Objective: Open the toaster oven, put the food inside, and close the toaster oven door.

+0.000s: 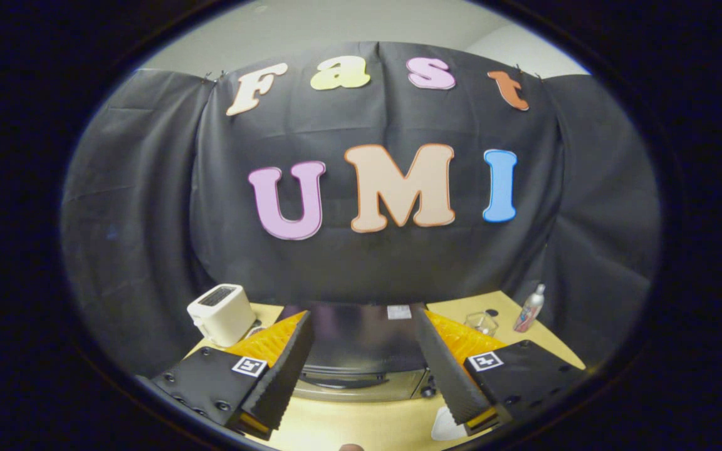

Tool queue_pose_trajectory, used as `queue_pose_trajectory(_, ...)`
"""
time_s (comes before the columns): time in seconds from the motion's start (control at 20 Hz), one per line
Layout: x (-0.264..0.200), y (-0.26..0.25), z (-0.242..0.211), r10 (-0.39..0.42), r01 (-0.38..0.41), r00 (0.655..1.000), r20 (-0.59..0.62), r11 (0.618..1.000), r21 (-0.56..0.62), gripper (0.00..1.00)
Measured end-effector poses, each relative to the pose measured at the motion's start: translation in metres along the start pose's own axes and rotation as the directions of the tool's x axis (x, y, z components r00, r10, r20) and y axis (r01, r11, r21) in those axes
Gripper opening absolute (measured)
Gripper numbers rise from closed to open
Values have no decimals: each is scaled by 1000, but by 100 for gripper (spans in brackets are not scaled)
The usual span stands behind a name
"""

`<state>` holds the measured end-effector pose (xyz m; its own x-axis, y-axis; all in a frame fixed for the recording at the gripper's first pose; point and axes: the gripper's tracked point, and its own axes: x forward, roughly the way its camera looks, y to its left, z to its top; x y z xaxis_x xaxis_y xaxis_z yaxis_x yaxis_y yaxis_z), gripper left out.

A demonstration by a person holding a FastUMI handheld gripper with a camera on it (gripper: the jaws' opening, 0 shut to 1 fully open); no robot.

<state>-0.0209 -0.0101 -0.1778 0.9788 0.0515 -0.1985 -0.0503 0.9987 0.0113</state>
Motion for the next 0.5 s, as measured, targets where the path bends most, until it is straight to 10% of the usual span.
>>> queue_pose_trajectory(0.5, -13, 1, 96, 21, -19, 997, 77, 1000, -24, 100)
